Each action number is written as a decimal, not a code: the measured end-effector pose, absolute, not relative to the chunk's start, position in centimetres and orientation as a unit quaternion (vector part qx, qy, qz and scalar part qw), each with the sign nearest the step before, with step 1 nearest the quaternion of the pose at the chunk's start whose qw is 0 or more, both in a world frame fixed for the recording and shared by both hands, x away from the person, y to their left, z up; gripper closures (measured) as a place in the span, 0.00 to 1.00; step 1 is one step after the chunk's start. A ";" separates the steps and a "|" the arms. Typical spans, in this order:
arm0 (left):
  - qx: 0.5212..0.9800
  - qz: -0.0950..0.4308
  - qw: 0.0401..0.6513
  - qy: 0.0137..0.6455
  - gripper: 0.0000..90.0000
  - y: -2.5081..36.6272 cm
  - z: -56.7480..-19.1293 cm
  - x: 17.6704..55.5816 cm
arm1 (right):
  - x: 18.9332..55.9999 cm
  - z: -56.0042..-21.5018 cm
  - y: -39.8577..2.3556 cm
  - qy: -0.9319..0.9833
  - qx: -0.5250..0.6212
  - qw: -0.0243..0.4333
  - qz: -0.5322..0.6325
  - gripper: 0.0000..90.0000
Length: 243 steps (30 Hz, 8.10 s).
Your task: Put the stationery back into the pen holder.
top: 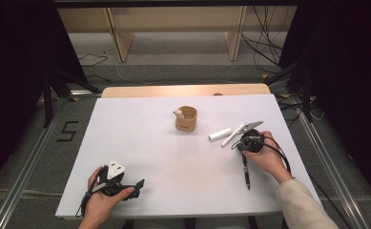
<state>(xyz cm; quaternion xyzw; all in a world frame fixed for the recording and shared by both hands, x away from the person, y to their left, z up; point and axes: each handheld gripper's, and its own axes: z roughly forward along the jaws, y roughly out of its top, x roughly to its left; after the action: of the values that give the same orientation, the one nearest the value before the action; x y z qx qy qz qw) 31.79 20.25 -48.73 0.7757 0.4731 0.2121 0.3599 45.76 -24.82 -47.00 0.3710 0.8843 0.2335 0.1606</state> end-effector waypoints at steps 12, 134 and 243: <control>0.775 0.213 0.360 0.473 0.04 20.3 -48.7 31.8 | 45.5 -46.9 -26.1 0.881 0.382 0.150 0.235 1.00; 0.780 0.212 0.360 0.466 0.05 20.0 -48.7 31.9 | 39.1 -44.9 -27.1 0.976 0.202 0.053 0.067 0.74; 0.776 0.212 0.366 0.467 0.06 20.0 -48.8 32.1 | 49.3 -41.4 -15.4 0.727 0.393 0.203 0.525 0.89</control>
<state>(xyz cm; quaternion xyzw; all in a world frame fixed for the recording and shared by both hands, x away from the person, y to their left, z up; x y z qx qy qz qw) 32.12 19.99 -48.75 0.7764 0.4674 0.2118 0.3659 49.28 -15.40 -41.43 0.3932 0.7273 0.5246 0.2032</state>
